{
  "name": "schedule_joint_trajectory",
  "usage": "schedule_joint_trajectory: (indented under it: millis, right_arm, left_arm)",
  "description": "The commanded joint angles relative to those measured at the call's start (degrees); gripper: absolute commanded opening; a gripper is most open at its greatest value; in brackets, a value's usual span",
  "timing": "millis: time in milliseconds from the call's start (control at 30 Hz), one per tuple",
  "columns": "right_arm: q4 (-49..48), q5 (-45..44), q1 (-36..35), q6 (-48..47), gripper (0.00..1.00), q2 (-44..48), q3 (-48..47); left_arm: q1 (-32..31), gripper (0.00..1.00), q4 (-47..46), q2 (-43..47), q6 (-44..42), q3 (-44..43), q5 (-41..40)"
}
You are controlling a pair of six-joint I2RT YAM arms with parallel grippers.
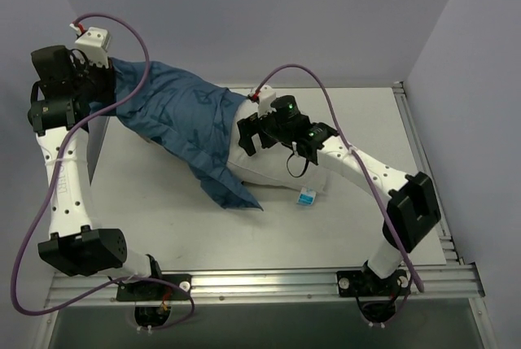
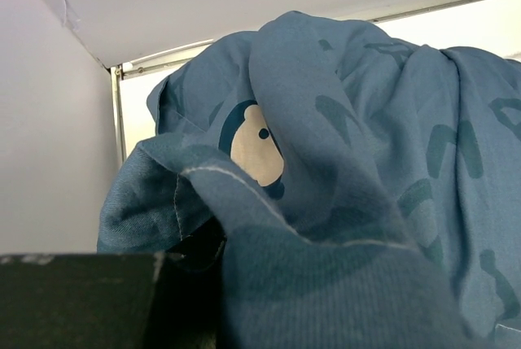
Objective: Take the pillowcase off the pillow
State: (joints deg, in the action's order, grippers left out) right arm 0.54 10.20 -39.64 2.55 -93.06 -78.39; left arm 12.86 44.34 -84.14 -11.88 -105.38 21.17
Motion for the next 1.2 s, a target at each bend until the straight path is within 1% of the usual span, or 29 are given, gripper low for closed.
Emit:
schedule_joint_trajectory:
  millis: [0,67,100,167,200,267,300,400,467,600,633,700,733,800,833,900,933,1033,1067,1167]
  right_arm:
    - [-2.0,4.2,-0.4,1.3,1.0,-3.3,0.5]
    - [-4.6,2.6,-0.3,2.7,1.0,-3.6,3.1]
    - [-4.9,0.3,-0.3,4.2,1.0,-4.3,5.7]
    - [-4.8,-1.1,0.0,4.9,0.98,-7.1,7.5]
    - [-4.2,-1.1,0.1,5.4,0.84,-8.3,8.2]
    - [-4.2,-0.8,0.3,6.4,0.6,-10.1,9.1]
    - [-4.4,-0.2,0.9,7.0,0.32,-11.5,10.1]
    - [-5.6,-0.2,2.5,9.5,0.0,-12.3,11.7]
    - [-6.7,-0.3,3.9,11.5,0.0,-11.7,13.7]
    - [-6.8,0.5,9.8,14.7,0.0,-9.3,17.4]
    - [-6.1,0.8,12.8,14.9,0.0,-9.2,18.2]
    - [-5.4,1.6,15.5,15.3,0.0,-8.5,20.8]
    - [-4.4,1.8,18.2,15.3,0.0,-8.2,21.6]
    - [-3.7,2.6,21.3,15.1,0.0,-7.7,24.4]
    - [-3.9,2.9,24.9,15.1,0.0,-7.3,25.5]
    - [-4.1,3.5,28.9,15.0,0.0,-5.7,28.5]
    - [-4.1,3.5,32.3,14.9,0.0,-4.8,29.3]
    - [-2.6,2.2,36.6,13.3,0.0,-3.3,30.1]
    - [-2.3,2.0,37.3,12.8,0.0,-3.1,30.1]
    - [-1.9,1.8,39.3,12.0,0.0,-3.2,30.2]
  left_arm:
    - [0.1,0.02,-5.2,1.7,-0.3,-2.8,0.5]
    - [0.2,0.02,-5.1,1.9,-0.2,-3.1,0.6]
    - [0.1,0.02,-5.1,1.9,-0.2,-3.2,0.8]
    - [0.2,0.02,-4.9,2.0,-0.2,-3.2,0.9]
    - [0.1,0.02,-4.8,2.0,-0.2,-3.2,1.0]
    - [0.1,0.02,-4.8,2.1,-0.2,-3.2,1.0]
    - [0.1,0.02,-4.7,2.2,-0.2,-2.9,1.0]
    - [0.1,0.02,-4.7,2.7,-0.2,-2.4,0.8]
    - [0.1,0.02,-4.7,2.8,-0.3,-2.2,0.5]
    - [0.5,0.02,-4.9,2.9,0.0,-2.7,-2.6]
    - [1.0,0.02,-5.0,2.6,0.3,-3.9,-5.7]
    - [2.3,0.02,-5.2,2.0,1.0,-6.1,-7.6]
    - [3.2,0.02,-5.1,1.2,1.3,-7.7,-8.3]
    - [6.3,0.02,-5.0,0.6,2.6,-12.3,-9.1]
    - [7.1,0.02,-5.0,0.2,2.9,-13.7,-9.3]
    - [9.5,0.02,-5.5,0.0,3.4,-17.6,-10.0]
    - [10.2,0.02,-5.5,-0.4,3.5,-18.6,-10.1]
    - [11.9,0.02,-5.2,-1.6,3.5,-22.8,-10.2]
    - [12.0,0.02,-4.7,-1.9,3.3,-24.9,-10.4]
    - [12.1,0.02,-4.3,-3.0,3.4,-27.3,-10.6]
